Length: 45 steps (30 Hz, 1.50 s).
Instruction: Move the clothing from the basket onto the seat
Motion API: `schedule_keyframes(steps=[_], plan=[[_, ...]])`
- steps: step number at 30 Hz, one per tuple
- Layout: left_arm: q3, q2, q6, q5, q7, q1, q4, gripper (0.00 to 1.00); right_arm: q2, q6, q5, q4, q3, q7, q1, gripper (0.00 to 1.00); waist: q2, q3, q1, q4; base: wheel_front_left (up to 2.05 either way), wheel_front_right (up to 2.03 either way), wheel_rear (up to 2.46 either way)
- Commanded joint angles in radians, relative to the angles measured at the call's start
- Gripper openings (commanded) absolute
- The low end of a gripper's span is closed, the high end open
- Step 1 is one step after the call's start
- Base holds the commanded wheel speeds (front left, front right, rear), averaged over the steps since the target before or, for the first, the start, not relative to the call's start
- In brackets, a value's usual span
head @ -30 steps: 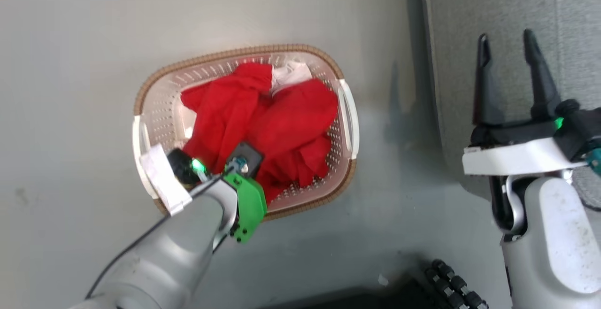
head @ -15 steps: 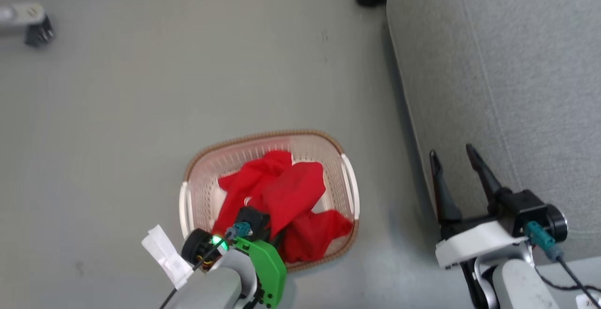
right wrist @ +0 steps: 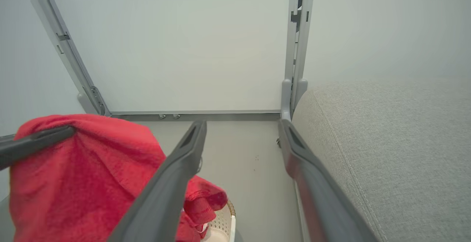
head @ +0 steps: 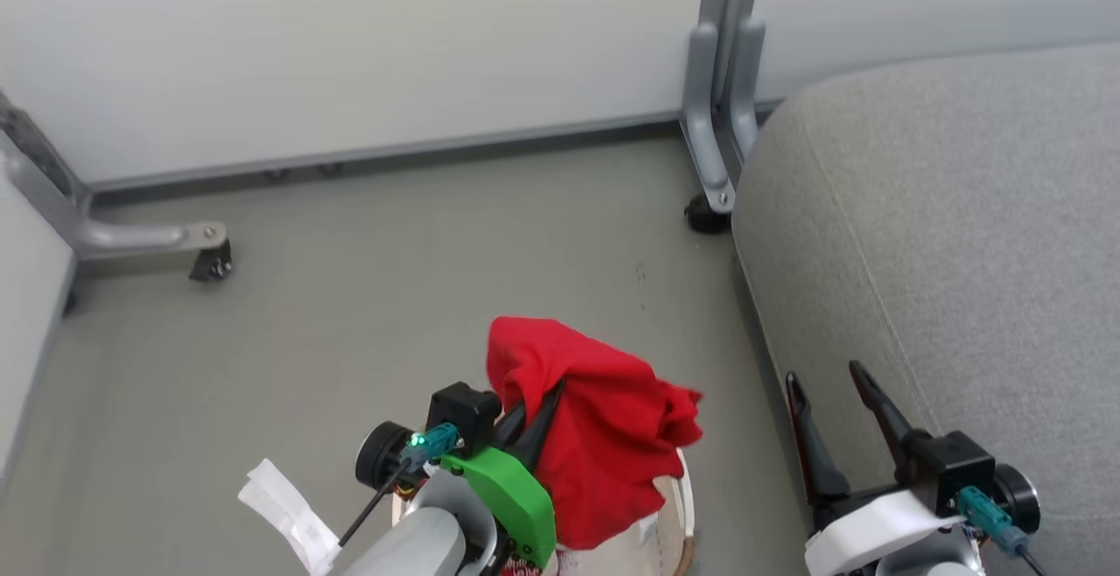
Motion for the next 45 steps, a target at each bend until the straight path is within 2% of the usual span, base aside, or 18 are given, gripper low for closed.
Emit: schedule_keyframes(steps=[1,9,18,22,27,35,39,45], plan=[[0.013,0.007,-0.002,0.013,-0.006,0.021,-0.020,0.00,-0.003,0.000,0.008,-0.001,0.007,-0.003,0.022,1.00,0.0000,-0.101,0.0002,0.034,0.00,0.00,0.00],[0.089,0.021,0.006,0.069,-0.006,0.033,-0.174,0.00,-0.003,0.000,0.023,-0.020,0.048,-0.003,0.053,1.00,0.0000,-0.140,0.0002,0.026,0.00,0.00,0.00],[0.087,0.036,0.014,0.115,0.003,-0.018,-0.300,0.00,-0.003,0.000,0.035,-0.068,0.106,-0.003,0.038,1.00,0.0000,-0.130,0.0002,0.020,0.00,0.00,0.00],[0.091,0.028,0.010,0.095,0.018,-0.033,-0.347,0.00,-0.003,0.000,0.024,-0.093,0.149,-0.003,0.024,1.00,0.0000,-0.112,0.0002,0.027,0.00,0.00,0.00],[0.085,0.011,0.010,0.089,0.035,-0.069,-0.368,0.00,-0.044,0.000,0.010,-0.116,0.252,-0.003,0.003,1.00,0.0000,-0.093,0.0002,0.037,0.00,0.00,0.00],[0.077,-0.018,0.026,0.114,0.032,-0.160,-0.307,0.00,-0.093,-0.001,-0.006,-0.112,0.367,-0.003,-0.013,1.00,0.0000,-0.071,0.0002,0.047,0.00,0.00,0.00],[0.058,-0.034,0.028,0.113,0.031,-0.186,-0.288,0.00,-0.071,-0.001,-0.018,-0.098,0.355,-0.003,-0.022,1.00,0.0000,-0.065,0.0002,0.051,0.00,0.00,0.00],[0.022,-0.041,0.032,0.101,0.055,-0.185,-0.272,0.00,-0.029,-0.001,-0.044,-0.093,0.269,-0.003,-0.041,1.00,0.0000,-0.058,0.0002,0.056,0.00,0.00,0.00]])
